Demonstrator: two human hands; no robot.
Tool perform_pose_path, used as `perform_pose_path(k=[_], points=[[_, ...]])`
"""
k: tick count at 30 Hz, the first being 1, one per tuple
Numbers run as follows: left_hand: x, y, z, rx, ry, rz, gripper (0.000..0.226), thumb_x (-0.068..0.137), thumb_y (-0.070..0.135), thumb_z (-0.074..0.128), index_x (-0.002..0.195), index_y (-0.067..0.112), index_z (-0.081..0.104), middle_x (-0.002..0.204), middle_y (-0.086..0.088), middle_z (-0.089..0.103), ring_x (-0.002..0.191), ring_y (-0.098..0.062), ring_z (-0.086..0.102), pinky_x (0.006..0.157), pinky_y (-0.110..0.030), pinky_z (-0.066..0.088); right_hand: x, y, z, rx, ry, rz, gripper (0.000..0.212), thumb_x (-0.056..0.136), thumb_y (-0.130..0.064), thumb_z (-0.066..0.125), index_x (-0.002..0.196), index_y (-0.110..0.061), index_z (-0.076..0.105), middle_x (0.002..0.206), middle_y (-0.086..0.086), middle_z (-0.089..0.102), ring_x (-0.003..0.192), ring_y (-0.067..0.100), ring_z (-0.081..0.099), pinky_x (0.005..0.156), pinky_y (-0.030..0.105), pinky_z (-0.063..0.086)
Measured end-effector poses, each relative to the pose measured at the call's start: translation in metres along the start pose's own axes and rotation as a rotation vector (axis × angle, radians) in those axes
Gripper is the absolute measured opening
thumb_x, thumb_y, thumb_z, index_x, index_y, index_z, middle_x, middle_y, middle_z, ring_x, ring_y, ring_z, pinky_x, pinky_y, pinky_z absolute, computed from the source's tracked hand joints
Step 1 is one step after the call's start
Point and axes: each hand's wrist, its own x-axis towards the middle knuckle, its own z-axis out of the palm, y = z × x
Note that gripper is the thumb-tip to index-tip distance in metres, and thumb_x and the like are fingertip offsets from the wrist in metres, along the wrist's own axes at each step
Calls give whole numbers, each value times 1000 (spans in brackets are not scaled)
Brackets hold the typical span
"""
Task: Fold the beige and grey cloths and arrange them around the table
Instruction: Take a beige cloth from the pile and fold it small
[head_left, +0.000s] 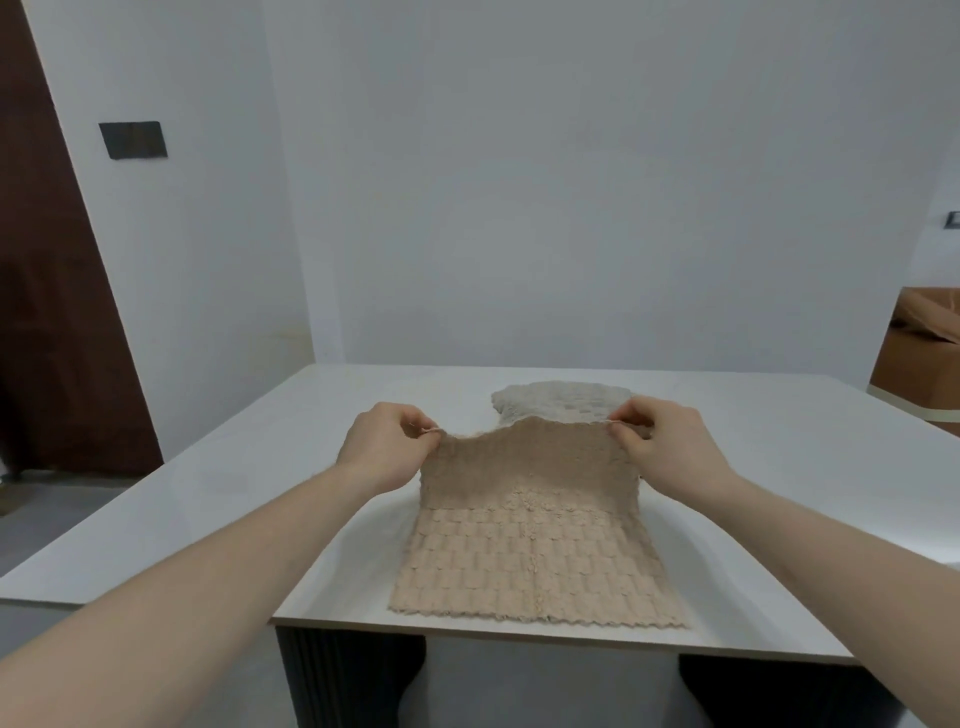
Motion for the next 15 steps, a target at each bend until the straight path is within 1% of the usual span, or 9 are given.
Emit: perform_pose_path(k=[1,3,5,7,10,12,15], points=[[-7,-3,-1,50,9,37,9,90,34,70,83,33,76,82,16,74,83,-5,68,74,-27,53,-7,-3,-3,12,-7,-7,11,93,-24,65,89,-33,71,89,-23,68,89,-6,62,86,28,53],[-21,-9,-4,96,13,90,9,90,38,70,84,35,76,85,23,72,86,1,66,80,-27,52,-22,-8,-7,31,-28,-9,12,93,-22,65,88,-31,71,87,-22,68,88,-9,60,78,16,47],[-37,-13,-7,114,-5,109,9,91,41,70,88,36,77,89,27,71,82,3,65,82,-29,53,-36,-12,-10,25,-60,-11,11,91,-22,65,87,-31,71,86,-21,69,87,-6,62,73,12,44],[-53,-16,-11,144,-20,125,11,91,45,69,90,37,77,90,28,70,81,4,65,82,-30,54,-50,-15,-13,14,-105,-17,13,89,-21,66,86,-33,70,85,-20,70,86,-5,64,74,15,46],[-73,-21,-15,211,-25,154,16,90,50,68,91,36,77,87,25,70,83,4,65,80,-30,54,-69,-20,-16,6,-163,-34,18,84,-16,66,81,-33,69,80,-18,70,82,-2,65,77,25,54],[-83,-25,-18,229,-14,168,17,90,52,69,90,37,76,85,22,70,84,3,65,80,-30,54,-81,-23,-18,-11,-186,-63,18,81,-15,64,78,-32,68,79,-17,69,82,0,65,78,31,56],[-95,-31,-20,196,-6,192,14,88,52,71,86,38,74,93,23,70,84,3,65,83,-32,54,-96,-26,-22,-30,-220,-80,17,79,-16,63,76,-33,67,79,-20,69,83,0,65,79,31,56]])
